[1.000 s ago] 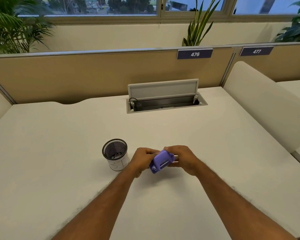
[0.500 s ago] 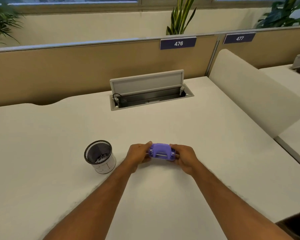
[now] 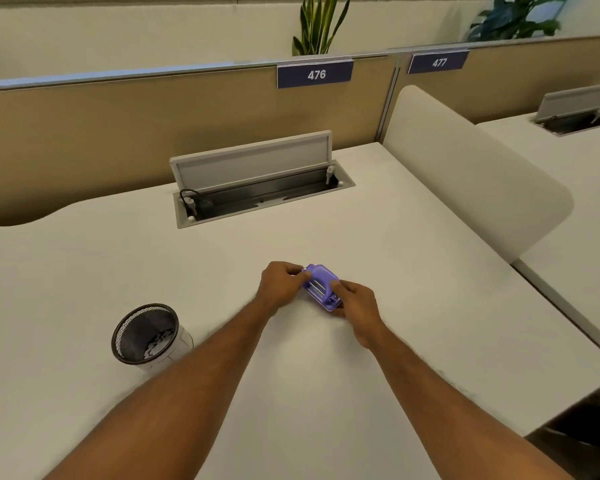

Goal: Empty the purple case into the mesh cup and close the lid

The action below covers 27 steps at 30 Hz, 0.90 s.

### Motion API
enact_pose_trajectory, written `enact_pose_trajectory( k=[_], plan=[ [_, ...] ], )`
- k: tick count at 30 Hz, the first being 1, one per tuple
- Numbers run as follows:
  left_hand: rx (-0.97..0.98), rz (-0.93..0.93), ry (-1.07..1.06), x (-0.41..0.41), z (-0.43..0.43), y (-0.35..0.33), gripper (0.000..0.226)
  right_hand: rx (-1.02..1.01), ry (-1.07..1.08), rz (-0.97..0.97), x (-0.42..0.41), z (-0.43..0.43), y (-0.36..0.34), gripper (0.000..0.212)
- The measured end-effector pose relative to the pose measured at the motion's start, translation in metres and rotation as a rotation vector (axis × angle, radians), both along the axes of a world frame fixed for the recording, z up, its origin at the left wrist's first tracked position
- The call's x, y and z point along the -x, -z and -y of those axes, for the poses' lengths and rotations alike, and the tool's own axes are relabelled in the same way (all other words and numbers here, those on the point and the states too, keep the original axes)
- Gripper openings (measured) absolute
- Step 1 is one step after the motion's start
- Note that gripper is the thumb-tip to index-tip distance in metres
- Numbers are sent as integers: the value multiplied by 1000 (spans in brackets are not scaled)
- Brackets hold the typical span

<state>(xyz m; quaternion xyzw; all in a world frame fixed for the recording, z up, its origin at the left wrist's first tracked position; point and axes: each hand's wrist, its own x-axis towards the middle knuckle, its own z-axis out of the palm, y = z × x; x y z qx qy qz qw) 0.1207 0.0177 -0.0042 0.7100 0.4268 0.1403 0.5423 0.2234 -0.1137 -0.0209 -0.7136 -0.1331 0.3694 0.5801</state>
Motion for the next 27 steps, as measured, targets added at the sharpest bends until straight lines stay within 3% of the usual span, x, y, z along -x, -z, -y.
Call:
enact_pose_trajectory(
  k=[8, 15, 27],
  plan=[
    [-130, -88, 97, -43, -10, -1, 27, 161, 43, 391, -18, -6, -7, 37],
    [-155, -161, 153, -61, -13, 2, 31, 311, 107, 555, -19, -12, -3, 33],
    [-220, -152, 94, -56, -8, 3, 27, 344, 63, 498, -25, -13, -10, 22]
  ],
)
